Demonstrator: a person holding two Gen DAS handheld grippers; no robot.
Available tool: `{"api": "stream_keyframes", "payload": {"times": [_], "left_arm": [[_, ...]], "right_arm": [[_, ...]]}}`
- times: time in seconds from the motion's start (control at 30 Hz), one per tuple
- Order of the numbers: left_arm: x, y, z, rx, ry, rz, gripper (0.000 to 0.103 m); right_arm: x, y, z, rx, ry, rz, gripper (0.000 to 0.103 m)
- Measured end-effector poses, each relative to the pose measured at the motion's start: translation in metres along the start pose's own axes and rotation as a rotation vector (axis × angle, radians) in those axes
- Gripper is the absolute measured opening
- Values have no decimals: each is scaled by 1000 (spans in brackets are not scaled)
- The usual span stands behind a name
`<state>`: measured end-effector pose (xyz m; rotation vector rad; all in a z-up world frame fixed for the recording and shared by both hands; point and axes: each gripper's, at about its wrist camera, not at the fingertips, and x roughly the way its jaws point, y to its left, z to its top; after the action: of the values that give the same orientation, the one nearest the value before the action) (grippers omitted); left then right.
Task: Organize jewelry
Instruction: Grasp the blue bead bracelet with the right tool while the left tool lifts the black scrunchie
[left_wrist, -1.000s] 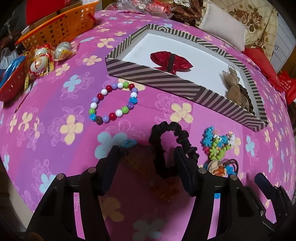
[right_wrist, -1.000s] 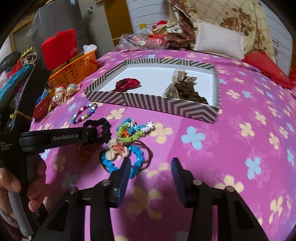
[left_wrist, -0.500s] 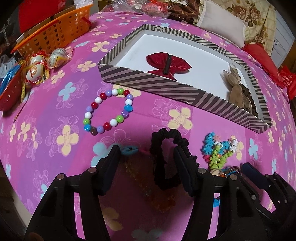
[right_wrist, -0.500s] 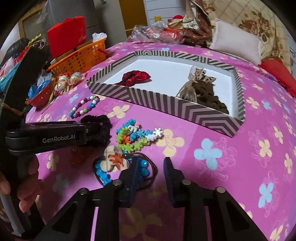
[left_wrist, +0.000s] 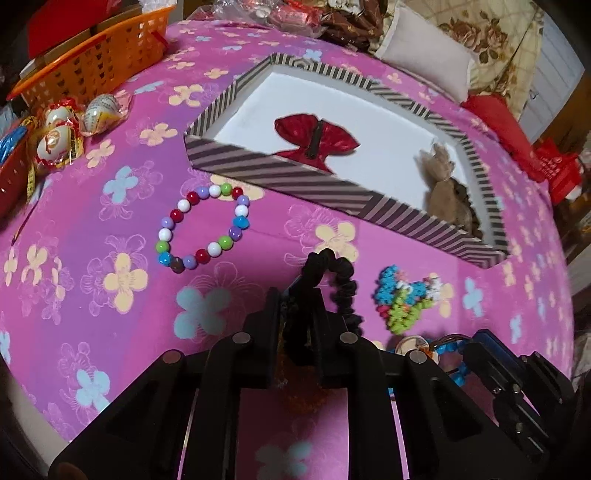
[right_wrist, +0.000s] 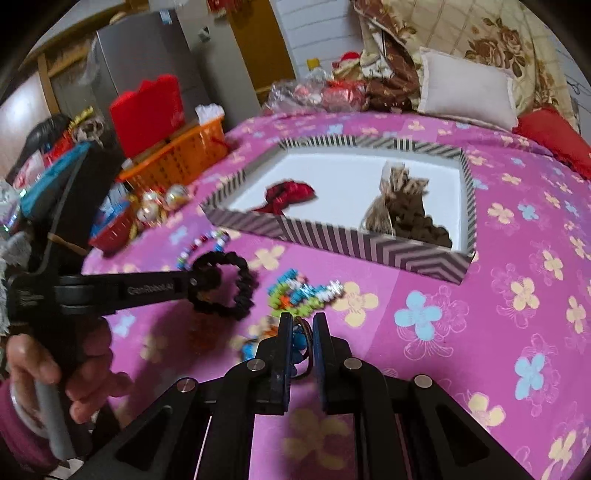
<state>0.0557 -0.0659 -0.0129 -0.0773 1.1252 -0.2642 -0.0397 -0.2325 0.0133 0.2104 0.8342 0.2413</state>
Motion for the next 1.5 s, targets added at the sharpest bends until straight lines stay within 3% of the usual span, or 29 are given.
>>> {"api": "stream_keyframes", "payload": {"times": [0.23,0.5,0.7,0.9,0.93,1.03,1.07,1.4,1.5], "left_arm": [[-22,-3,-3,18,-29,-14,14],[-25,-6,-11,33,-28,-2,14],[-29,-8,-11,38,-36,-5,14],[-27,-9,-10,35,-31,-4,14],[-27,-9,-11,35,-29,-3,14],[-25,-9,-11,36,-26,0,14],[-24,-9,-11,35,-25,1,14],[-20,-8,-9,36,-22,2,14],[-19,-10,-10,41,-20,-1,14]], "right_arm": [[-13,5,-3,12,0,5,10],[-7,-12,-23,-15,116,-152,10],[-7,4,-23,-95,109,-101,11],[16,16,-25,-147,140,-105,11],[19,15,-24,-140,142,-101,14],[23,16,-21,-122,132,-96,42],[23,16,-20,-113,122,-102,43],[30,10,-16,-87,121,-111,43],[33,10,-16,-101,115,-127,24]]}}
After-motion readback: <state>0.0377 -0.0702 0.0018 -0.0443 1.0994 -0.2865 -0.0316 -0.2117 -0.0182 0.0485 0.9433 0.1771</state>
